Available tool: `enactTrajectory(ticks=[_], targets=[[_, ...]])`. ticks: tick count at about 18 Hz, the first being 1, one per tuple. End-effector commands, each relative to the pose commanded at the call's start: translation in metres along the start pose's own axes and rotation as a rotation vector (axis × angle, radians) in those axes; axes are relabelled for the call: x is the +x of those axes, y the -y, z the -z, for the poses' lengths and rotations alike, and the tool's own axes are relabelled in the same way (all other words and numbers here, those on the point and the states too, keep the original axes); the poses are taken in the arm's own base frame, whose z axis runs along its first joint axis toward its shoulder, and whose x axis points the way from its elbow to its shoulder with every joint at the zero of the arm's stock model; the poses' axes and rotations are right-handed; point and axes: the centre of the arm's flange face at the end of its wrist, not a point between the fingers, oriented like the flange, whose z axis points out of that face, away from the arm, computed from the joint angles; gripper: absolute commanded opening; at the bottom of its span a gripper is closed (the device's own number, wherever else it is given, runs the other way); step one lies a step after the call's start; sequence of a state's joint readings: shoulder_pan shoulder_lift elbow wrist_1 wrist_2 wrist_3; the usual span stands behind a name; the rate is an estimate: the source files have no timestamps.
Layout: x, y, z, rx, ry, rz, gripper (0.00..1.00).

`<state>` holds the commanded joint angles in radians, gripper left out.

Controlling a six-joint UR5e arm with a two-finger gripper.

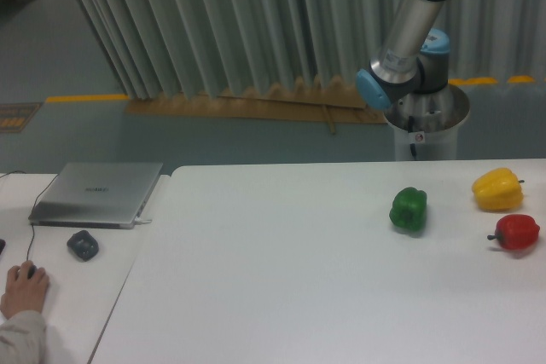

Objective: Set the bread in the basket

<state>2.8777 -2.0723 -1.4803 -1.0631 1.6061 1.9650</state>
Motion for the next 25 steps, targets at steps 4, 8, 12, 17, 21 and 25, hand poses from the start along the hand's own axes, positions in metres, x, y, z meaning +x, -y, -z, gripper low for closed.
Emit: enactTrajectory(ticks=[4,8,12,17,21,25], targets=[[-0.001,-0.002,0.01,-0.006,0.014,0.001,1.0],[-0.002,-0.005,0.008,-0.007,0.015,0.007,1.0],[-0.001,-0.012,0.015,0.002,0.03,0.025,1.0],[-0.011,-0.001,0.026,0.016,0.061,0.03,1.0],[-0.011,0.046,0.049,0.017,0.08,-0.03,1.0],[0.006,0.087,0.071,0.02,0.097,-0.069,1.0]])
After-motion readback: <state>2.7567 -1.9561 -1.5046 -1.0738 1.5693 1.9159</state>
